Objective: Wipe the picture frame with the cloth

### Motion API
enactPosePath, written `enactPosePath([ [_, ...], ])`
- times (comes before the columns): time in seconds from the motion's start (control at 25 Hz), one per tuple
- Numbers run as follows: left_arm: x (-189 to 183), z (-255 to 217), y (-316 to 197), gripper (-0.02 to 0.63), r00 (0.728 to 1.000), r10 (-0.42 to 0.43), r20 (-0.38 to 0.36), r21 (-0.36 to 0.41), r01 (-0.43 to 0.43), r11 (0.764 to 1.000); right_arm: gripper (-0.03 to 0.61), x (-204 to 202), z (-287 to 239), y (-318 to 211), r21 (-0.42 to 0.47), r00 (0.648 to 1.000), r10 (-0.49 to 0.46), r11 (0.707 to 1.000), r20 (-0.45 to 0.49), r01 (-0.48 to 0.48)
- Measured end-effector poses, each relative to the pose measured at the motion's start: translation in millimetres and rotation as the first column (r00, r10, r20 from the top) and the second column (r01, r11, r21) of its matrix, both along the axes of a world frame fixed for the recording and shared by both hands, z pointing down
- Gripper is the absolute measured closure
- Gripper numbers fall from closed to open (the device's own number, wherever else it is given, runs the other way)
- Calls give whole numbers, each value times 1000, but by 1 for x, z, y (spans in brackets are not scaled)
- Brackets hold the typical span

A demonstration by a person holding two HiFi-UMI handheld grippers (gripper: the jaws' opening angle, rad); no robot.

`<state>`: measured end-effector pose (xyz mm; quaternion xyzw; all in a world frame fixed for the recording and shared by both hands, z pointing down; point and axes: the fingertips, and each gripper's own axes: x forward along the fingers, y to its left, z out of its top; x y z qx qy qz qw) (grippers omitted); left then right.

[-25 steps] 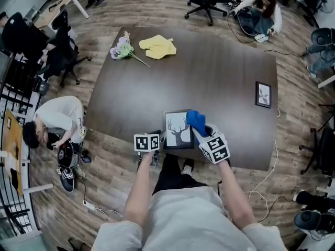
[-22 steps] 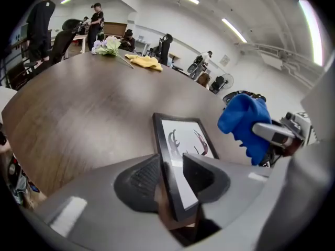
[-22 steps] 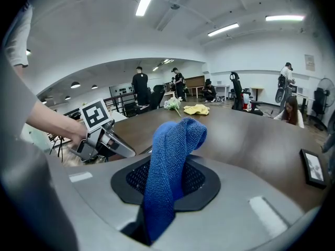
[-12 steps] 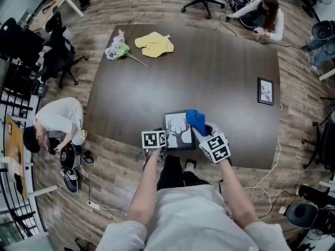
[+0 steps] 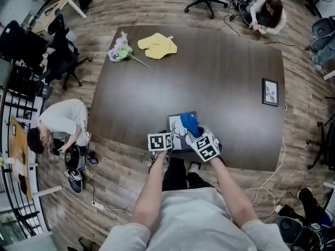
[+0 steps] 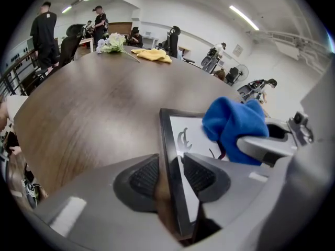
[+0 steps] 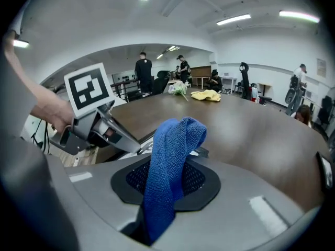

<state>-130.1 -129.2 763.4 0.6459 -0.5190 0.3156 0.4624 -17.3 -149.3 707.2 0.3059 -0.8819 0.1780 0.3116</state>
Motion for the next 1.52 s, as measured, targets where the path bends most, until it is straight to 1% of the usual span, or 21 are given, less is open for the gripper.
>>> enactPosePath([
  [0.12, 2, 1, 2, 425, 1000, -3, -16, 5, 4, 1000, 497, -16, 23, 15, -9, 995, -75, 997, -64, 74],
  [0.16, 3, 2, 2, 432, 1000, -4, -27, 6, 4, 1000, 497, -20, 28, 19, -10, 993, -88, 996, -78, 87],
  [0.2, 4, 2, 2, 462, 999, -8, -39, 6, 8, 1000, 497, -22, 31, 22, -9, 992, -91, 996, -85, 91],
  [0.24, 4, 2, 2, 465, 999, -13, -46, 6, 13, 1000, 497, -24, 33, 23, -9, 993, -85, 996, -84, 84],
  [0.36, -1, 0, 0, 476, 998, -27, -55, 9, 27, 1000, 497, -27, 31, 19, -14, 998, -52, 999, -42, 51],
  [0.48, -3, -2, 0, 482, 996, -47, -82, 8, 48, 999, 497, -27, 33, 18, -15, 999, -38, 999, 16, 39],
  [0.56, 0, -4, 1, 482, 991, -52, -126, 23, 56, 998, 497, -24, 36, 19, -16, 999, -24, 1000, 40, 25],
  [0.64, 3, -6, 2, 482, 975, -67, -213, 40, 77, 996, 497, -20, 35, 19, -20, 998, -6, 1000, 55, 7],
  [0.68, 4, -8, 1, 482, 960, -84, -267, 42, 98, 994, 497, -19, 32, 18, -21, 998, -2, 1000, 59, 3],
  [0.76, 6, -12, -1, 480, 922, -123, -367, 36, 146, 989, 497, -20, 28, 15, -22, 998, 0, 1000, 63, 2],
  [0.88, 7, -15, -3, 479, 867, -184, -463, 27, 222, 975, 497, -22, 28, 14, -19, 998, 1, 1000, 56, 0],
  [0.92, 6, -16, -5, 478, 842, -213, -496, 22, 257, 966, 497, -22, 29, 14, -16, 998, 6, 1000, 58, -5],
  [0.96, 5, -18, -6, 477, 808, -245, -535, 14, 299, 954, 497, -21, 32, 14, -16, 998, 14, 1000, 65, -13],
  [1.04, 2, -22, -9, 477, 729, -303, -614, -7, 378, 926, 497, -20, 28, 13, -15, 996, 33, 999, 79, -32],
  [1.08, 1, -23, -10, 477, 700, -318, -639, -16, 402, 916, 497, -19, 24, 12, -15, 996, 39, 999, 84, -37],
  [1.2, -1, -24, -11, 477, 657, -338, -674, -40, 424, 905, 497, -19, 21, 10, -11, 995, 38, 999, 92, -37],
  [1.32, -4, -22, -10, 477, 607, -371, -703, -82, 449, 890, 497, -18, 20, 9, 0, 994, 39, 999, 99, -39],
  [1.44, -5, -20, -7, 477, 584, -391, -712, -122, 446, 887, 497, -17, 16, 9, 0, 994, 39, 999, 104, -40],
  [1.52, -7, -19, -9, 477, 561, -400, -725, -148, 441, 885, 497, -19, 14, 8, -7, 993, 35, 999, 112, -34],
])
